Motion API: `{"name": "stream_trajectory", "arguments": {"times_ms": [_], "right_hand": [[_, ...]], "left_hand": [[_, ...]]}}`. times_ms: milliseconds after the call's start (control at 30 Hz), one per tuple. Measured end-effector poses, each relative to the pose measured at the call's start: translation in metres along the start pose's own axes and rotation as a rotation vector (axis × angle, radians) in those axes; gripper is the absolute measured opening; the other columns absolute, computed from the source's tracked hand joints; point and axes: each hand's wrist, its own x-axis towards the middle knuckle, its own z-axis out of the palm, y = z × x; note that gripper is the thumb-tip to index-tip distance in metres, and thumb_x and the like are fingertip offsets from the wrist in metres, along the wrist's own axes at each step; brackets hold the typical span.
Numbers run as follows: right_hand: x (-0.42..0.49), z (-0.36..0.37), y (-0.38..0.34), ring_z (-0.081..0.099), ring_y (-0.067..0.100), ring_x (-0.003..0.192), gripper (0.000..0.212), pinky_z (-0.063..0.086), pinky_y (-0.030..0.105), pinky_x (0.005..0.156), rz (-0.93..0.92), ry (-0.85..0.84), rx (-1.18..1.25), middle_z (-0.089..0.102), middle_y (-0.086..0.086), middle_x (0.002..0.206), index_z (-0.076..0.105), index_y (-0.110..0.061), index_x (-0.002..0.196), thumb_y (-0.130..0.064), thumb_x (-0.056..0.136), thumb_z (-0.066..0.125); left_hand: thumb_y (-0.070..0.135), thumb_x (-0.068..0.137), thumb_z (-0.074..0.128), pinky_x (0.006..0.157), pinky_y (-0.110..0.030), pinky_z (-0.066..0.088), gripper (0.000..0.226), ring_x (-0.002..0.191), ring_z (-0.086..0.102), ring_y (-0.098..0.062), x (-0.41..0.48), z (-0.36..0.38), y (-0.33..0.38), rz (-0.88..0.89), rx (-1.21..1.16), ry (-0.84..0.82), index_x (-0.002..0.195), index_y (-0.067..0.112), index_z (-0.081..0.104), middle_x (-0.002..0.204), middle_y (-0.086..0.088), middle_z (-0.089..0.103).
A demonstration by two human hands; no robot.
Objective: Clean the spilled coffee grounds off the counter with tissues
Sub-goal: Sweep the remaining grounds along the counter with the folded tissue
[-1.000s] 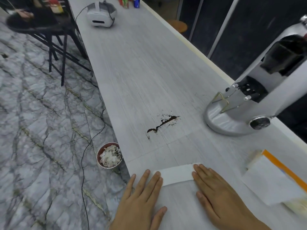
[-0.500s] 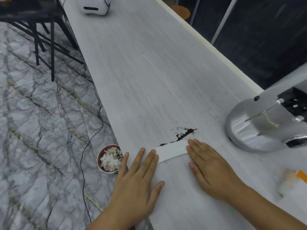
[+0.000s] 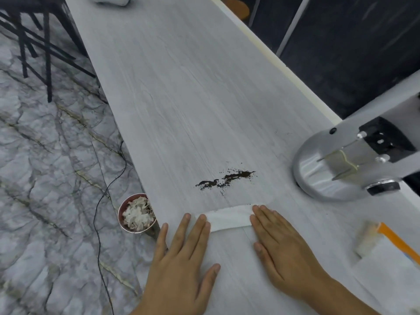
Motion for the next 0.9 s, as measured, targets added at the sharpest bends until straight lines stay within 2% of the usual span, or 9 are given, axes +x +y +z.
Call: {"name": "stream_trajectory", "arguments": {"times_ms": [233,400,533,667,900], "right_hand": [[-0.103,0.009,0.02,0.025,0.019,0.147,0.055,0.027,0.04,0.115,-0.002,0.029,-0.027,0.029,0.006,0.158,0.039,-0.008,0.146,-0.034,0.098,0.04],[-0.16,0.013,0.059,0.038,0.022,0.141,0.052,0.034,0.041,0.11,-0.004,0.064,-0.045,0.037,0.007,0.154,0.047,-0.007,0.14,-0.034,0.096,0.041],[-0.155,0.006,0.076,0.034,0.021,0.143,0.052,0.03,0.041,0.113,0.0,0.061,-0.046,0.036,0.007,0.155,0.045,-0.007,0.142,-0.033,0.098,0.037],[-0.114,-0.004,0.08,0.027,0.018,0.146,0.053,0.025,0.04,0.116,-0.006,0.037,-0.059,0.033,0.009,0.156,0.041,-0.007,0.145,-0.034,0.1,0.032],[-0.019,-0.008,0.081,0.016,0.013,0.149,0.056,0.018,0.036,0.12,-0.012,0.008,-0.051,0.023,0.006,0.159,0.032,-0.01,0.15,-0.04,0.103,0.021]], "left_hand": [[0.066,0.083,0.047,0.109,-0.06,0.027,0.077,0.143,0.038,-0.029,-0.044,0.036,0.071,0.053,0.078,-0.02,0.142,0.016,0.052,0.155,0.003,0.042],[0.073,0.09,0.032,0.11,-0.056,0.026,0.075,0.131,0.053,-0.025,-0.055,0.06,0.118,0.14,0.176,-0.068,0.131,0.018,0.065,0.144,0.002,0.054],[0.071,0.085,0.043,0.106,-0.059,0.028,0.074,0.138,0.044,-0.025,-0.041,0.063,0.127,0.172,0.217,0.005,0.132,0.018,0.063,0.146,0.002,0.053],[0.069,0.077,0.054,0.111,-0.061,0.021,0.081,0.14,0.044,-0.025,-0.021,0.053,0.116,0.12,0.212,0.007,0.138,0.016,0.058,0.15,0.002,0.048],[0.061,0.094,0.034,0.117,-0.064,0.016,0.073,0.152,0.017,-0.022,0.026,0.027,0.069,-0.011,0.102,0.001,0.152,0.016,0.036,0.162,0.004,0.026]]}}
